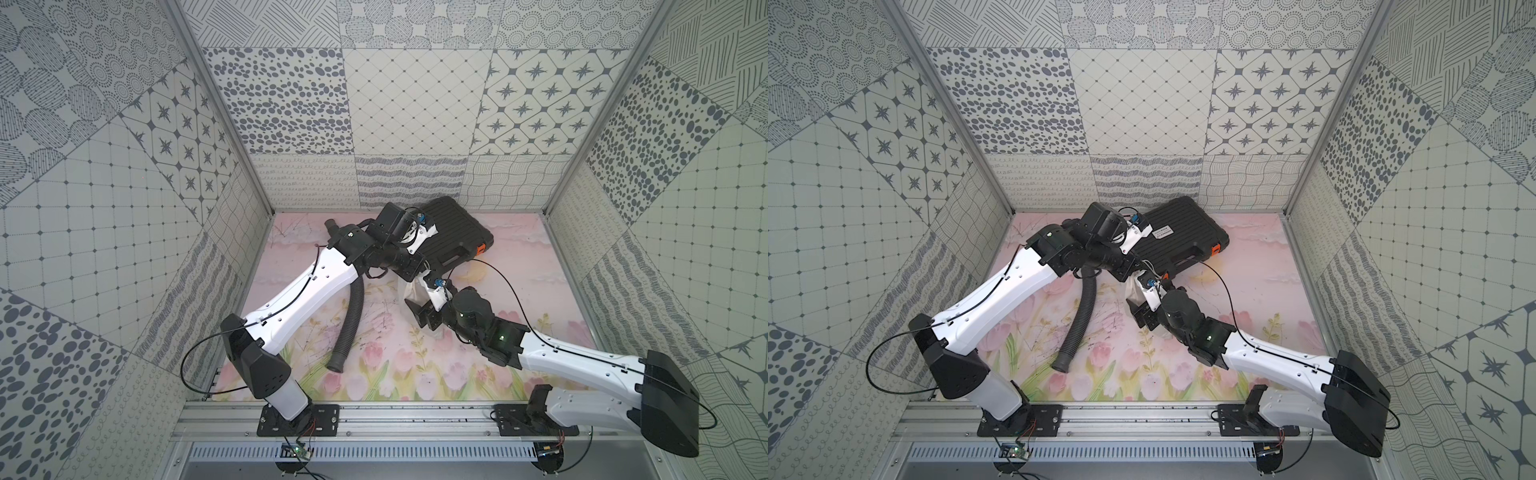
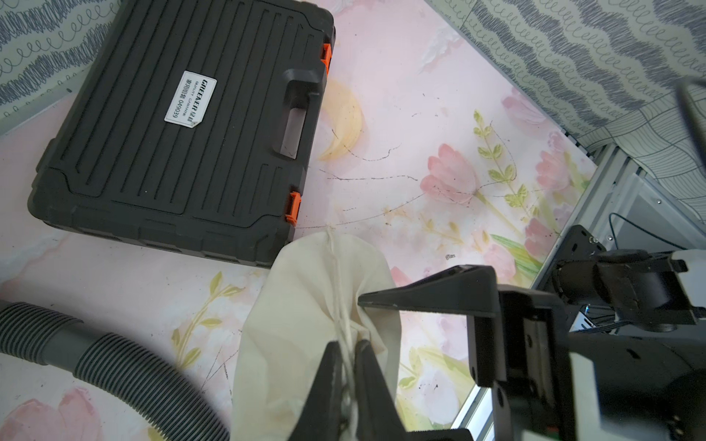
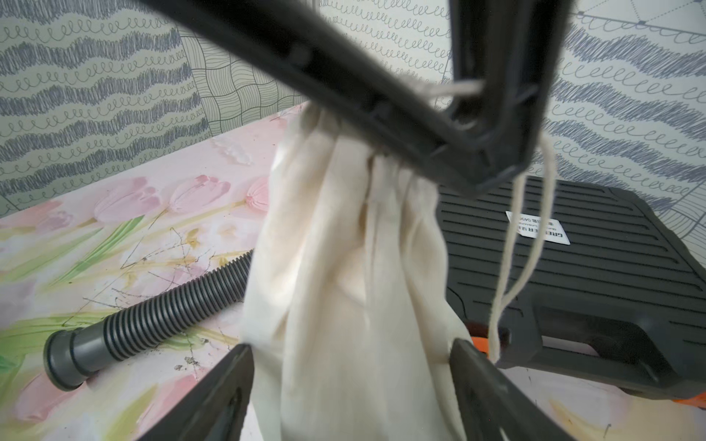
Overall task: Close the soil bag
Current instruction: Pick up the soil bag from the center of the board.
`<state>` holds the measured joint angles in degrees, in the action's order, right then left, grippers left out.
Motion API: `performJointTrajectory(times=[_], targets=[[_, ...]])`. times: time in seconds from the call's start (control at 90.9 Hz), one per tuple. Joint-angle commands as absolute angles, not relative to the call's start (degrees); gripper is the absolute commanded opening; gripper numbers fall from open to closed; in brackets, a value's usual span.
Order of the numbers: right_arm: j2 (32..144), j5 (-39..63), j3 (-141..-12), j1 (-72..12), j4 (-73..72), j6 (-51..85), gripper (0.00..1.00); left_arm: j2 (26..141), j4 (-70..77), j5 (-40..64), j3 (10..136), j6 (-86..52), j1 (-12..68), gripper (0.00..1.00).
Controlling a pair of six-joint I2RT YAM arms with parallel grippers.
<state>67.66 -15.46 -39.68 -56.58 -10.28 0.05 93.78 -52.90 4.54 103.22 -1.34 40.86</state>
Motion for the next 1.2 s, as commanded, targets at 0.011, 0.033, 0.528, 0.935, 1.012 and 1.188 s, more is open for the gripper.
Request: performJointTrajectory(times=[0.011,0.033,0.528,0.935,1.012,1.188], targets=[[67.9,-18.0,-42.9,-57.3,-11.7,-2.2,0.84,93.7,-52.0,6.7,103.3,-3.7,40.8,0.00],[67.9,-18.4,-43.3,-57.5,-11.4,-2.7,0.84,93.7,-52.0,6.7,103.2,-3.7,40.9,0.00],[69.4,-17.3,-47.2,-57.9,-10.9,-4.2,0.00,92.4,-52.2,5.9,101.5,-5.3,41.0,0.00],[66.5,-18.8,-46.3,-58.2,-8.6,-1.7,0.00,84.6,-46.8,6.4,99.0,-8.7,39.1,0.97],[66.5,-18.6,-46.7,-58.2,-8.0,-1.6,0.00,82.9,-47.7,9.9,98.6,-10.1,37.2,0.97],[67.0,-19.0,-46.6,-58.1,-7.8,-1.1,0.00,76.9,-44.8,31.5,92.9,-13.1,30.9,0.97]])
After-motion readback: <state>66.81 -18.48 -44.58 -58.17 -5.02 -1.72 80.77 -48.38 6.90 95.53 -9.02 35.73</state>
